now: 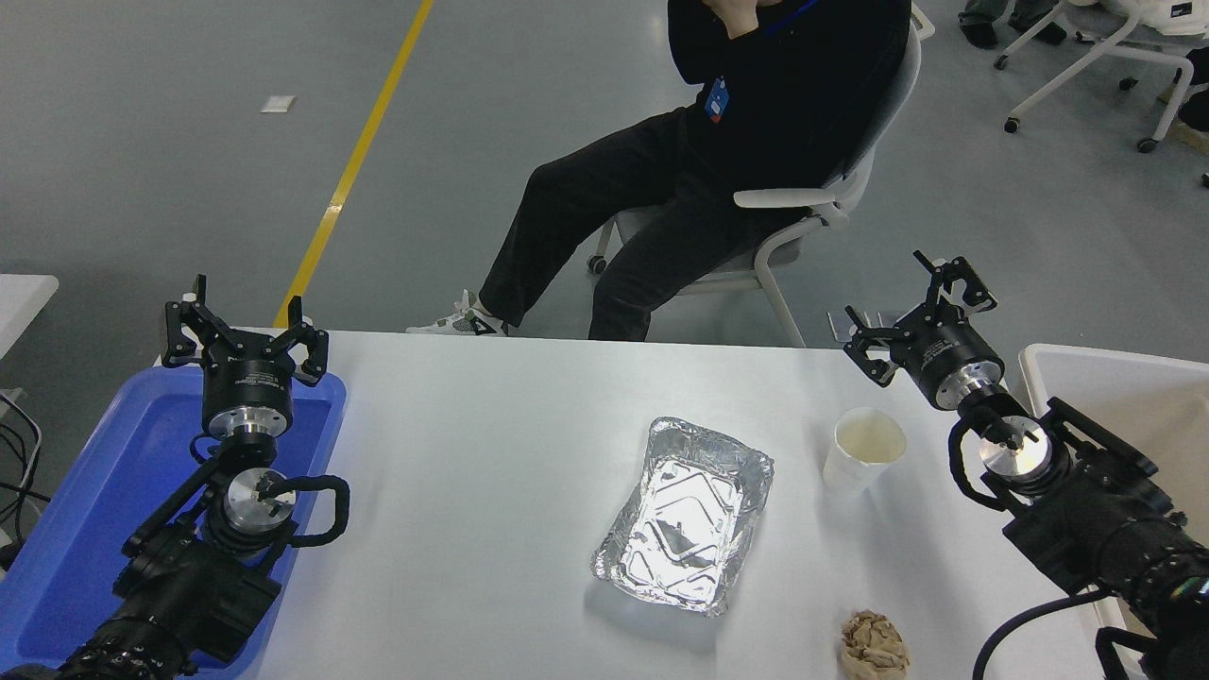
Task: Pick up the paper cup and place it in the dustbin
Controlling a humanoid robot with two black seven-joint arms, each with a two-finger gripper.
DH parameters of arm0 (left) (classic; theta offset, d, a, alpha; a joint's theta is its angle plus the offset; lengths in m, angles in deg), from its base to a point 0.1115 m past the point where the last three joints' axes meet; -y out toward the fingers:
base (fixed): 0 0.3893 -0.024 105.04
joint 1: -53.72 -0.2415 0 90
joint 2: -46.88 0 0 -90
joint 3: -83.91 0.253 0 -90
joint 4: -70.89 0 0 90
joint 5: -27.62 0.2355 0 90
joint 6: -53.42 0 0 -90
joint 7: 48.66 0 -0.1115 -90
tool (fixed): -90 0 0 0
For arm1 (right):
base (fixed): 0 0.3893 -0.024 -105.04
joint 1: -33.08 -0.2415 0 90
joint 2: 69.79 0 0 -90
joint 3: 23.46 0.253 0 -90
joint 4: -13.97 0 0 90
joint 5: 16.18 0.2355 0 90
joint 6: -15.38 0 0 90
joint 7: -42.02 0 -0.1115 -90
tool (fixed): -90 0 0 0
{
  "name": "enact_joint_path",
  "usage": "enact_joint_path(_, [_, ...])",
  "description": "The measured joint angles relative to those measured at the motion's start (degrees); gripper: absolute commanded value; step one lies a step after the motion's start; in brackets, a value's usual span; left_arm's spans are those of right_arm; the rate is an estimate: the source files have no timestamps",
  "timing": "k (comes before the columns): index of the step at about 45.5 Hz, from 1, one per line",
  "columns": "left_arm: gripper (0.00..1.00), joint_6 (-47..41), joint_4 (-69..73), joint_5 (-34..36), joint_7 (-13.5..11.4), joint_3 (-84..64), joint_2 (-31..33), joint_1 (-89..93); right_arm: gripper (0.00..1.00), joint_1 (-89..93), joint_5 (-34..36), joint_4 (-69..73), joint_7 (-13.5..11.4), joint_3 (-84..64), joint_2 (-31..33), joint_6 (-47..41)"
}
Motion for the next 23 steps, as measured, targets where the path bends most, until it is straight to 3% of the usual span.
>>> enact_joint_path(23, [0.99, 0.00, 0.00, 0.00, 0.00, -0.02, -0.07, 0.00, 1.00, -0.71, -0.56, 0.24, 0.00, -1.62, -0.18, 0.25])
